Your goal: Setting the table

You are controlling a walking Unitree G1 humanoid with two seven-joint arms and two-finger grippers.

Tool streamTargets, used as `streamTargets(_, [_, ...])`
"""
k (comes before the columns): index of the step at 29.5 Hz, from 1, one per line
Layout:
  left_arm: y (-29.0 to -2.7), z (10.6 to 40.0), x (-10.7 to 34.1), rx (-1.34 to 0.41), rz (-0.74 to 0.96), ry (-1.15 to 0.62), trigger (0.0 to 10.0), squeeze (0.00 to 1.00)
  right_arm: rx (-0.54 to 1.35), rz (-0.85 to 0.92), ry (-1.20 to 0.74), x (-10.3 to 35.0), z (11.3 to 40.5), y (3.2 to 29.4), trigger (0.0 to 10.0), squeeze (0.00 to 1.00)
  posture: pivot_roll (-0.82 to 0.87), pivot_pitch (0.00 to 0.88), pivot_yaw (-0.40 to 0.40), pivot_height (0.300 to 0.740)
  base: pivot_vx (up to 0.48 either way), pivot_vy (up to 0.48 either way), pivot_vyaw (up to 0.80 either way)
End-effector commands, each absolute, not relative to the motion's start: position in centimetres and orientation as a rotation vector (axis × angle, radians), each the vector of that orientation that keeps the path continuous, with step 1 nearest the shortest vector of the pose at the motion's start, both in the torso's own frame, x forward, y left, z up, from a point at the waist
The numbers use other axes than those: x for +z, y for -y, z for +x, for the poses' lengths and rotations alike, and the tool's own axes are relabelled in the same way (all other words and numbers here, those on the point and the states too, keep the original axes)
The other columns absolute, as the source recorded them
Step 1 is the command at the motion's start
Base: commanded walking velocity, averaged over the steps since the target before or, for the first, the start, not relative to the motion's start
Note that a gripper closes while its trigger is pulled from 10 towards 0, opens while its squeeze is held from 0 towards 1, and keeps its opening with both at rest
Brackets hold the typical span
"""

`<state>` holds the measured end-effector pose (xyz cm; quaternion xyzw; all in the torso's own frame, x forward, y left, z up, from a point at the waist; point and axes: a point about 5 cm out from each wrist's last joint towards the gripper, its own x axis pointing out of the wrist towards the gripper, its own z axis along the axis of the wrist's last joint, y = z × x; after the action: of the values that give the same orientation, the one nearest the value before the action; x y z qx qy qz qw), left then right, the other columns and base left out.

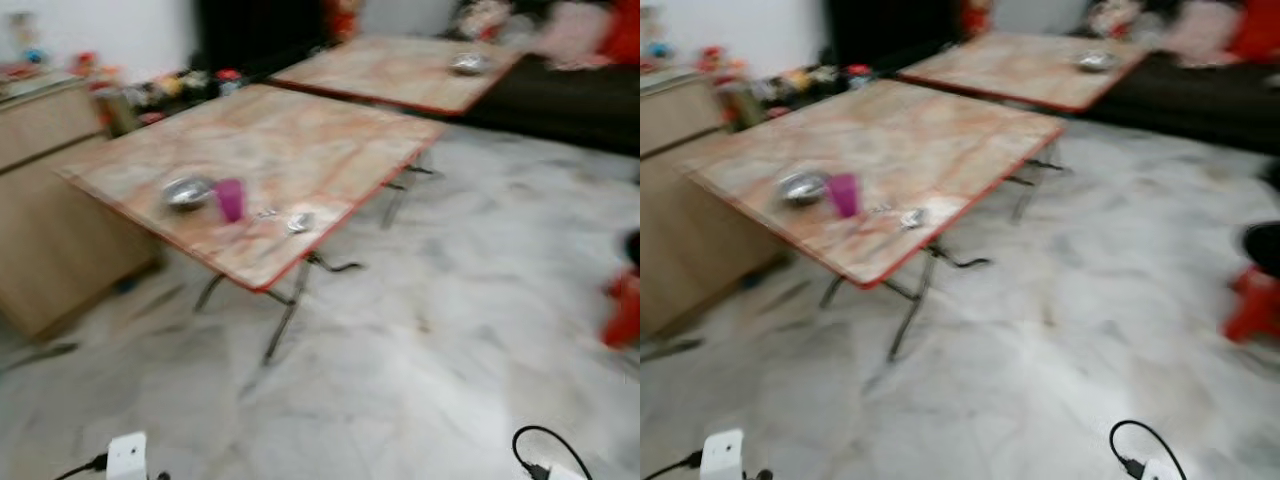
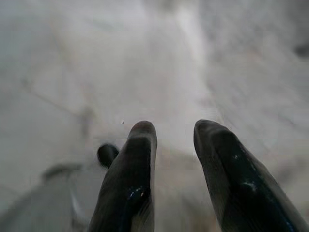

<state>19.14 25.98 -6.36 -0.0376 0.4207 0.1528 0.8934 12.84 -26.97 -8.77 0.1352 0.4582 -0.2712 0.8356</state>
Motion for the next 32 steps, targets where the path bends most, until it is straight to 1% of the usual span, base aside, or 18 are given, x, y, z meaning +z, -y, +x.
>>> streamTargets(1, [-26.17, 18.96, -6.4, 0.333, -0.085, -0.873, 10.0, 0.0, -0.554, 0.282, -0.943, -8.37, 14.01, 26.89, 10.0, 0.0, 0.03, 0.052, 0.066, 0.74, 0.0, 0.0, -0.8])
streamTargets(8, [-26.15, 18.97, -6.4, 0.335, -0.09, -0.871, 10.0, 0.0, -0.552, 0.281, -0.94, -8.36, 14.03, 26.91, 10.0, 0.0, 0.03, 0.052, 0.066, 0.74, 0.0, 0.0, -0.71])
streamTargets(21, [-26.13, 18.93, -6.43, 0.341, -0.109, -0.87, 10.0, 0.0, -0.559, 0.287, -0.927, -8.32, 14.09, 26.9, 10.0, 0.0, 0.03, 0.053, 0.067, 0.74, 0.0, 0.0, 0.0])
streamTargets(30, [-26.13, 18.92, -6.44, 0.34, -0.104, -0.872, 10.0, 0.0, -0.561, 0.29, -0.926, -8.32, 14.07, 26.9, 10.0, 0.0, 0.03, 0.052, 0.067, 0.74, 0.0, 0.435, 0.0])
streamTargets(32, [-26.13, 18.92, -6.44, 0.34, -0.104, -0.873, 10.0, 0.0, -0.565, 0.297, -0.926, -8.34, 14.06, 26.88, 10.0, 0.0, 0.03, 0.052, 0.067, 0.74, 0.0, 0.368, -0.79])
